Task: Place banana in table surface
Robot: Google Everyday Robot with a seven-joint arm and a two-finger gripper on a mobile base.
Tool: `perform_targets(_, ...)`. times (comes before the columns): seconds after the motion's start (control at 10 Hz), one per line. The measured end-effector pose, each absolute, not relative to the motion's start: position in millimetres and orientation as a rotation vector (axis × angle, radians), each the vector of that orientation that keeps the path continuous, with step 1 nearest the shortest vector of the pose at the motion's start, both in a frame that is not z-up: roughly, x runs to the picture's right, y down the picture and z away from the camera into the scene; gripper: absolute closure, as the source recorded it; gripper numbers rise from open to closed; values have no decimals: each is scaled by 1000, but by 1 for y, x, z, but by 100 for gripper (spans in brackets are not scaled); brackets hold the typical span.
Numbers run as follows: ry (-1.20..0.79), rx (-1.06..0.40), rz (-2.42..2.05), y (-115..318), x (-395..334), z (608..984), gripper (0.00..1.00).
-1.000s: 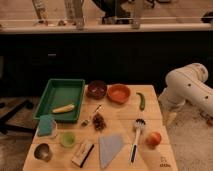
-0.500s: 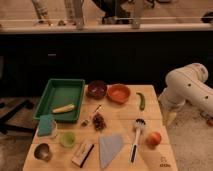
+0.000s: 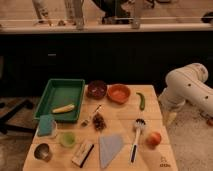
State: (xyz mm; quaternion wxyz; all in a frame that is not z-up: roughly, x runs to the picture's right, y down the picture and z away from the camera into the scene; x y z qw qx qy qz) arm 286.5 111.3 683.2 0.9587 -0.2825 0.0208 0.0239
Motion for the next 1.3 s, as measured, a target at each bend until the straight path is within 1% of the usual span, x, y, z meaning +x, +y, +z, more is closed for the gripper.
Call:
perform_targets(0.4, 31, -577, 48, 113, 289, 686, 20)
perform_targets(0.8, 31, -581, 48, 124, 295, 682, 20)
perform_targets(1.3, 38, -590, -26, 164, 287, 653, 20)
